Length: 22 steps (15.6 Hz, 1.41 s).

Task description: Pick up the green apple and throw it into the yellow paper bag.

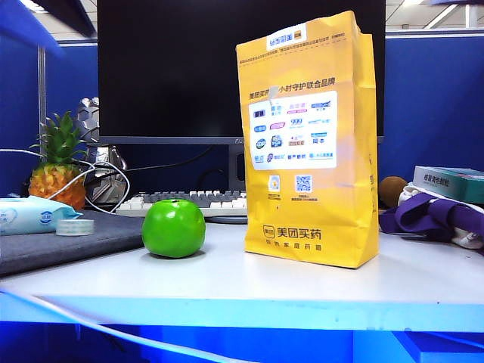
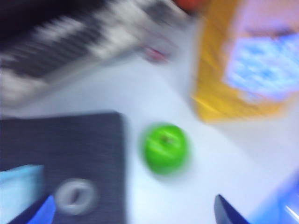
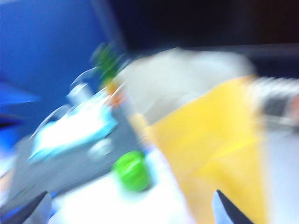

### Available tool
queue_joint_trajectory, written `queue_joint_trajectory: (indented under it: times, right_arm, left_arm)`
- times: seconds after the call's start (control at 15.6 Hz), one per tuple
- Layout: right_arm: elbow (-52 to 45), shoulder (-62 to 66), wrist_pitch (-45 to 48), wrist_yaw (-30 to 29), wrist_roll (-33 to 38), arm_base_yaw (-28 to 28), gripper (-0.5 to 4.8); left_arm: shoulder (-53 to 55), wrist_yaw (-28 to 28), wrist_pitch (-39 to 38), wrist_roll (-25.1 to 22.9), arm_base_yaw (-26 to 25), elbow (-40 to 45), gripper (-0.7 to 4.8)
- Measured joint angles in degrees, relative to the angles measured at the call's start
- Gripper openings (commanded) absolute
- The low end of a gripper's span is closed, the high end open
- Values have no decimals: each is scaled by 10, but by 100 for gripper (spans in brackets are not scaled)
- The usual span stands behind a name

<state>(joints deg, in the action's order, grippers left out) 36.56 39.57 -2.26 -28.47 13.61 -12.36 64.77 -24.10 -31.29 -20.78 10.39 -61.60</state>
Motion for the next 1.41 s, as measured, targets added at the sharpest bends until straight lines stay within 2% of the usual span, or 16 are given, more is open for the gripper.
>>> queue_joint_trajectory:
  times: [0.13, 0.26, 0.45, 0.64, 0.77, 0.96, 1.22, 1.41]
  right_arm:
    - [37, 26, -37, -42, -20, 0, 479]
    - [48, 26, -75, -59, -32, 0, 479]
    - [47, 24, -116, -78, -34, 0, 479]
    - [47, 24, -128, -92, -40, 0, 479]
    - [47, 24, -129, -99, -43, 0, 479]
    - [47, 24, -131, -123, -43, 0, 479]
    - [47, 24, -132, -127, -54, 0, 479]
    - [47, 24, -137, -127, -77, 0, 479]
  left_arm:
    - [61, -14, 20, -27, 0, -13, 479]
    - [114, -14, 28, -37, 3, -19, 479]
    - [203, -13, 50, -39, 48, -33, 479]
    - [240, 10, 78, -67, 100, -38, 479]
    - [272, 64, 82, -69, 117, -58, 479]
    - [310, 98, 69, -65, 122, -88, 479]
    - [359, 102, 26, -57, 122, -134, 479]
    - [383, 102, 0, -52, 122, -136, 479]
